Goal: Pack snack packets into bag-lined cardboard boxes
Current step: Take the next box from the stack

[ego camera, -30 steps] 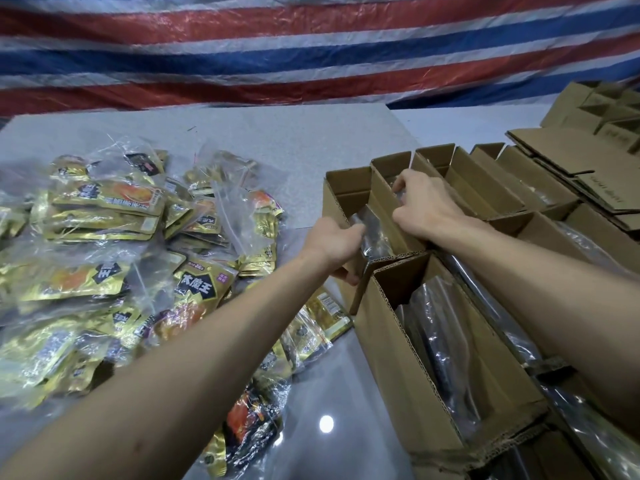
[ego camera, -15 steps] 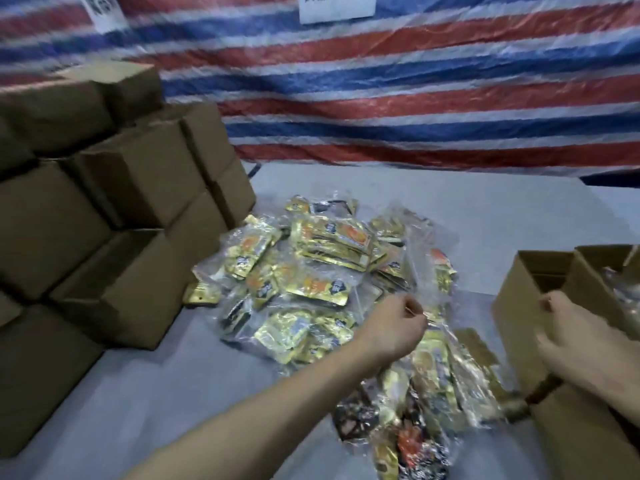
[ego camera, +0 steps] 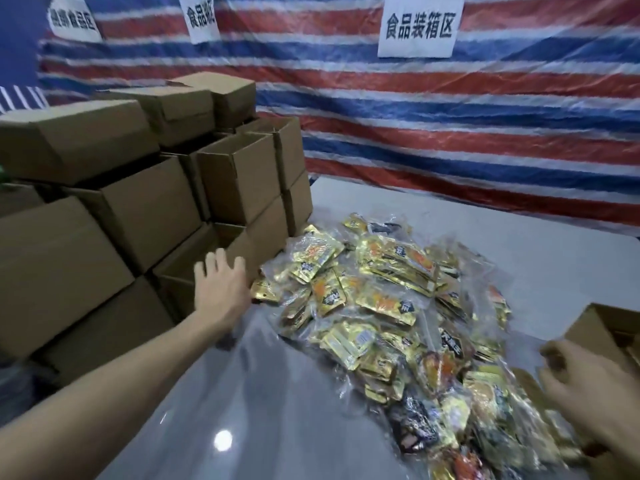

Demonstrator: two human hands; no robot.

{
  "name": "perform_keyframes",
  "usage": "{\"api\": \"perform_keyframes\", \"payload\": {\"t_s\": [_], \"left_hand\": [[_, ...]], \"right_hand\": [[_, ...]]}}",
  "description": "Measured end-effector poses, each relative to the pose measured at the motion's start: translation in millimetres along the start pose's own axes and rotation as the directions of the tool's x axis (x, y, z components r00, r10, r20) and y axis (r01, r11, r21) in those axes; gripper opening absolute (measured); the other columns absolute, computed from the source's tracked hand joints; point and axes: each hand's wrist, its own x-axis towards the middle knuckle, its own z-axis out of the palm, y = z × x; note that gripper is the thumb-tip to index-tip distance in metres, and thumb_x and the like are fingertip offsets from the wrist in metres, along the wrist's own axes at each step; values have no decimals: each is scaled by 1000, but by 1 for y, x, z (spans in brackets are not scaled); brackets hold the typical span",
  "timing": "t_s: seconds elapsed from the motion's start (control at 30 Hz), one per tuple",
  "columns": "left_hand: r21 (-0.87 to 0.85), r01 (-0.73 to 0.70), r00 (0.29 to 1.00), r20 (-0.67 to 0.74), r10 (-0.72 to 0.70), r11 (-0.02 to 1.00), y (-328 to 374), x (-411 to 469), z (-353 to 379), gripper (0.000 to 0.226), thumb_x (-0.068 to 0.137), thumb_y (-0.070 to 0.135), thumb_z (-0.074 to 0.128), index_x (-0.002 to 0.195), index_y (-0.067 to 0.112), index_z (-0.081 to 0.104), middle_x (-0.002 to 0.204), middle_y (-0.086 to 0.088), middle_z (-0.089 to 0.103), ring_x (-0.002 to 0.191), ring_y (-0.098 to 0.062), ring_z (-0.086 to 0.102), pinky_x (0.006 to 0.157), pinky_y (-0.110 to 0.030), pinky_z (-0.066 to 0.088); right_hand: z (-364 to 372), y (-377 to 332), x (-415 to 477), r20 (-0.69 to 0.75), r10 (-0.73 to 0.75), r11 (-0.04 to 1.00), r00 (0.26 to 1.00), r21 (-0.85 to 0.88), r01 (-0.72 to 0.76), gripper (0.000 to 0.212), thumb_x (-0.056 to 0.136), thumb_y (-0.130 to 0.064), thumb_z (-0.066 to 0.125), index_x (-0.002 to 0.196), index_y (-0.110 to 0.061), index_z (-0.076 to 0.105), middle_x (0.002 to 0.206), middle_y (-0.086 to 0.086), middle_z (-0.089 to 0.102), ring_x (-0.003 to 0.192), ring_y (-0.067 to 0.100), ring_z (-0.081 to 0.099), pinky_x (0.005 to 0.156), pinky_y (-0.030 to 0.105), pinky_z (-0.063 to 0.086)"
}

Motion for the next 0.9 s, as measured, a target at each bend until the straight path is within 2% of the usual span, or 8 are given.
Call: {"api": "perform_keyframes", "payload": {"t_s": [0.03, 0.13, 0.2, 0.3, 0.5, 0.67, 0.8, 0.9], "left_hand": [[50, 31, 998, 58, -34, 998, -16, 5, -1, 42, 94, 27, 50, 136, 19, 48, 154, -22, 30, 143, -39, 24, 116, -53, 20], [152, 88, 952, 278, -128, 984, -45, 8, 10, 41, 96, 28, 48, 136, 20, 52, 150, -21, 34, 142, -41, 26, 118, -57, 13], [153, 59, 962, 254, -97, 986, -43, 1, 16, 35, 95, 26, 49, 128, 19, 60, 139, -14, 47, 134, -35, 38, 117, -55, 19], [141, 24, 985, 163, -47, 990, -42, -14, 17, 28, 95, 21, 48, 119, 21, 64, 127, -5, 59, 126, -29, 47, 113, -50, 25], [161, 0, 988, 150, -24, 987, -27, -61, 5, 24, 95, 19, 45, 111, 26, 60, 119, 2, 64, 118, -26, 51, 105, -50, 26], [164, -203, 967, 190, 171, 965, -6, -122, -10, 20, 97, 23, 44, 112, 27, 57, 119, 5, 63, 113, -20, 56, 95, -39, 33], [121, -388, 901, 259, 348, 914, 18, -171, -21, 21, 97, 25, 43, 113, 26, 57, 123, 2, 62, 116, -22, 56, 92, -37, 34], [103, -514, 836, 283, 471, 851, 39, -203, -27, 17, 98, 23, 40, 104, 27, 55, 119, -1, 64, 115, -25, 56, 88, -39, 32]], "right_hand": [[-12, -30, -16, 6, 11, 1000, 1000, 11, -11, 9, 89, -36, 58, 92, -28, 62, 85, -2, 69, 80, 23, 64, 72, 39, 55], [-12, -52, -40, 131, -42, 998, 990, 51, 35, 29, 94, -37, 54, 73, -18, 59, 62, -1, 64, 62, 14, 63, 61, 33, 51], [-11, -65, -50, 153, -100, 993, 983, 81, 88, 34, 95, -38, 54, 69, -17, 58, 63, 0, 62, 61, 10, 59, 59, 26, 45], [-7, -82, -70, 246, -158, 984, 956, 114, 133, 33, 97, -43, 53, 73, -21, 60, 72, -1, 63, 65, 8, 58, 62, 28, 47], [3, -88, -96, 298, -212, 975, 931, 127, 181, 29, 97, -47, 51, 79, -28, 61, 75, -6, 67, 70, 5, 63, 68, 23, 51], [19, -84, -117, 300, -226, 971, 927, 151, 187, 28, 94, -47, 47, 75, -28, 57, 82, -8, 65, 80, 8, 63, 76, 33, 54], [23, -84, -132, 259, -242, 969, 935, 121, 217, 27, 92, -47, 47, 82, -27, 62, 89, -9, 68, 89, 13, 62, 76, 31, 51], [23, -82, -138, 235, -244, 967, 941, 130, 218, 28, 93, -48, 46, 92, -27, 65, 92, -8, 70, 90, 15, 64, 77, 32, 52]]}}
